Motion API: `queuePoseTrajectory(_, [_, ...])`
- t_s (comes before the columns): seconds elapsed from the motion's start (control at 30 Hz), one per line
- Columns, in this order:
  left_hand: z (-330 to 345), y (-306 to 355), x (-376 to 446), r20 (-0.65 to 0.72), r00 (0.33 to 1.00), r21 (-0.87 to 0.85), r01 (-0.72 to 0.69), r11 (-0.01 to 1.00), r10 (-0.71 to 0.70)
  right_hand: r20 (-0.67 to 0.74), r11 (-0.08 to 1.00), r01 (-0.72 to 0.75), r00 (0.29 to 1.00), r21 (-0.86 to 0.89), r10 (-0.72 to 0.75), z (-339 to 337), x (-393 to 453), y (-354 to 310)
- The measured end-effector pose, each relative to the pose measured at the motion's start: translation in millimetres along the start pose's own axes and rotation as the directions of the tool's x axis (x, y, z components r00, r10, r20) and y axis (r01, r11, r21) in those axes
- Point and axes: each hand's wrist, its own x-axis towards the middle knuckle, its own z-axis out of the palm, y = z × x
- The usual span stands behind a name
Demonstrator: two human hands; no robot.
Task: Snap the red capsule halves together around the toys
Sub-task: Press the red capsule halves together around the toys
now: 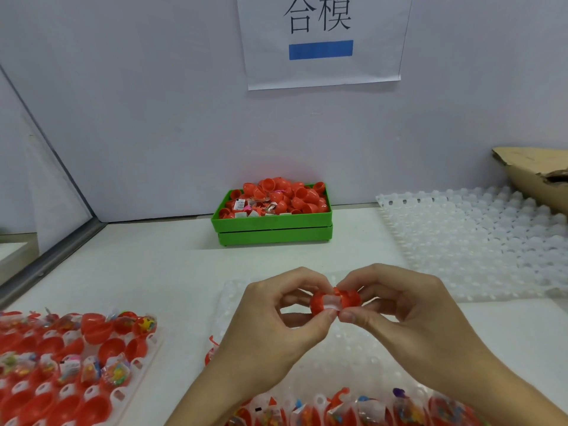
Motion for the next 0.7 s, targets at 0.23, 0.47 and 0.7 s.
queuePoseTrajectory(0.23, [-2.9,2.3,-0.5,-0.038,0.997,0.026,0.063,0.998,-0.062,-0.014,1.0,-0.014,1.0,-0.008,0.014,0.4,-0.6,1.8])
queuePoseTrajectory(0.47, [-2.6,4.5,-1.3,-0.029,0.994,-0.01,0.106,0.994,-0.106,-0.041,0.999,-0.036,0.999,-0.034,0.035,1.9,-0.1,1.1])
queuePoseTrajectory(0.7, [-2.2,5.4,-0.5,-0.054,0.994,0.002,0.1,0.995,-0.1,-0.032,0.998,-0.053,0.998,0.014,0.054,2.7,-1.3,-2.2])
